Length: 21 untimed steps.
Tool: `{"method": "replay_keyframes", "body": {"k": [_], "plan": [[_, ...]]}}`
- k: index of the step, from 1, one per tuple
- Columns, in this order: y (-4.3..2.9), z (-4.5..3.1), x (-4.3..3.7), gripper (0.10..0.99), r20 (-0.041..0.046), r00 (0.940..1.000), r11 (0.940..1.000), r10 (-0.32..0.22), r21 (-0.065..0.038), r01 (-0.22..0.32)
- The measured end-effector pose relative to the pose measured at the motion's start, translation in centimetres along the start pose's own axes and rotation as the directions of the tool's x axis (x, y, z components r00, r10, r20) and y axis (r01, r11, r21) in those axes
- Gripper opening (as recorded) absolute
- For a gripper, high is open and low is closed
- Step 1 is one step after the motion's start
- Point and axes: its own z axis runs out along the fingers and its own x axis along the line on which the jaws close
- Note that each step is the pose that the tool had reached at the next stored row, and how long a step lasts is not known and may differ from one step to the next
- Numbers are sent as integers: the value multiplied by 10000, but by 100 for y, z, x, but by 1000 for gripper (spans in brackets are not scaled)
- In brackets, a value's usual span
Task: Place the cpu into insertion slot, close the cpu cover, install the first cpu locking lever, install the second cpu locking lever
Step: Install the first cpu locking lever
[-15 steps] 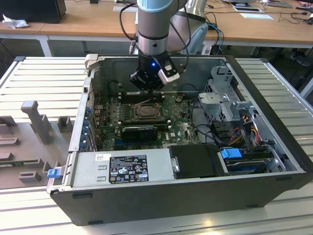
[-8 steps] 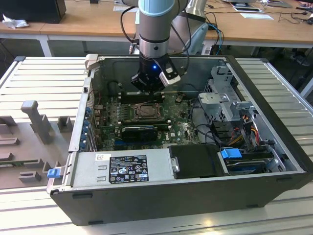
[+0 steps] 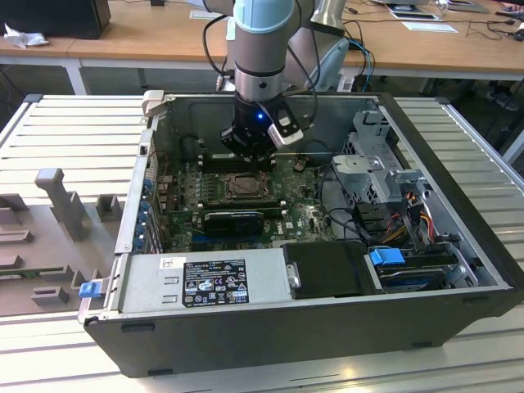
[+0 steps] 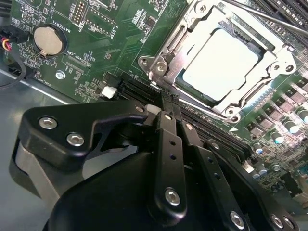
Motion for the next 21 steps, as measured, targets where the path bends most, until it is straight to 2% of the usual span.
{"method": "replay_keyframes", "body": {"k": [14, 21], "plan": [[-13, -14, 0, 106, 1, 10000, 10000, -18, 10, 18], [-15, -8, 0, 106, -2, 10000, 10000, -18, 48, 18]]}}
